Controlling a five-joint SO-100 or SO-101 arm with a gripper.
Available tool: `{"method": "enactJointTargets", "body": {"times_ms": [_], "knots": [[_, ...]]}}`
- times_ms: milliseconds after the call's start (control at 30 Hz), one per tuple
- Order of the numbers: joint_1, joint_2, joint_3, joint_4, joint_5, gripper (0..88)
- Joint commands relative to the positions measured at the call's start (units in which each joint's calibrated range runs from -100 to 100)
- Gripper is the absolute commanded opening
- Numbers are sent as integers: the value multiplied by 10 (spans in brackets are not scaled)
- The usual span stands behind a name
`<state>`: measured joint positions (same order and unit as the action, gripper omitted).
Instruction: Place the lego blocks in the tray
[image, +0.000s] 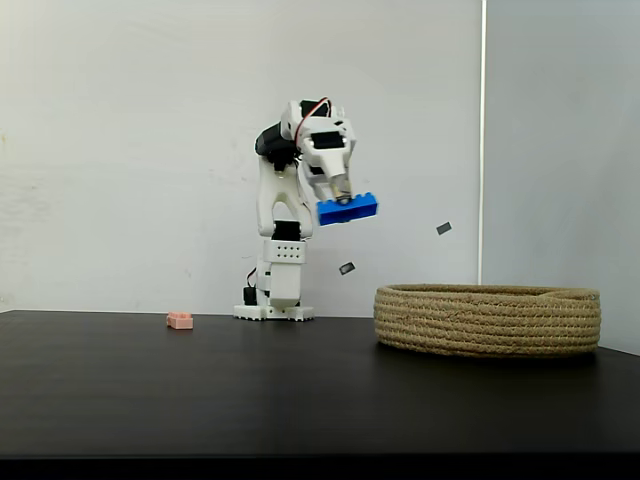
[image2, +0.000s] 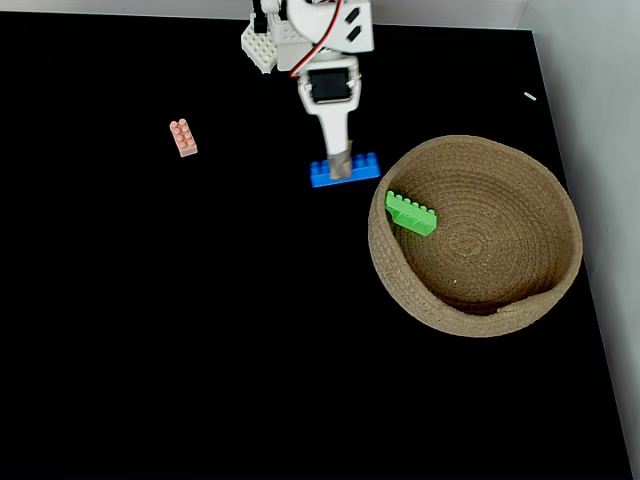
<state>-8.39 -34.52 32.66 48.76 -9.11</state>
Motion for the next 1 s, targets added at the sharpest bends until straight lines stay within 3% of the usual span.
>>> {"method": "enactJointTargets", "body": {"times_ms": [0, 200, 467, 567, 733, 900, 967], "knots": [[-100, -70, 40, -75, -40, 3], [-150, -28, 101, -195, -47, 105], [-177, 43, 60, -197, -80, 178], [-173, 41, 65, -176, -88, 249], [-131, 17, 65, -107, -87, 249], [-2, -30, 62, -39, -67, 264], [39, -43, 76, -30, -35, 270]]}}
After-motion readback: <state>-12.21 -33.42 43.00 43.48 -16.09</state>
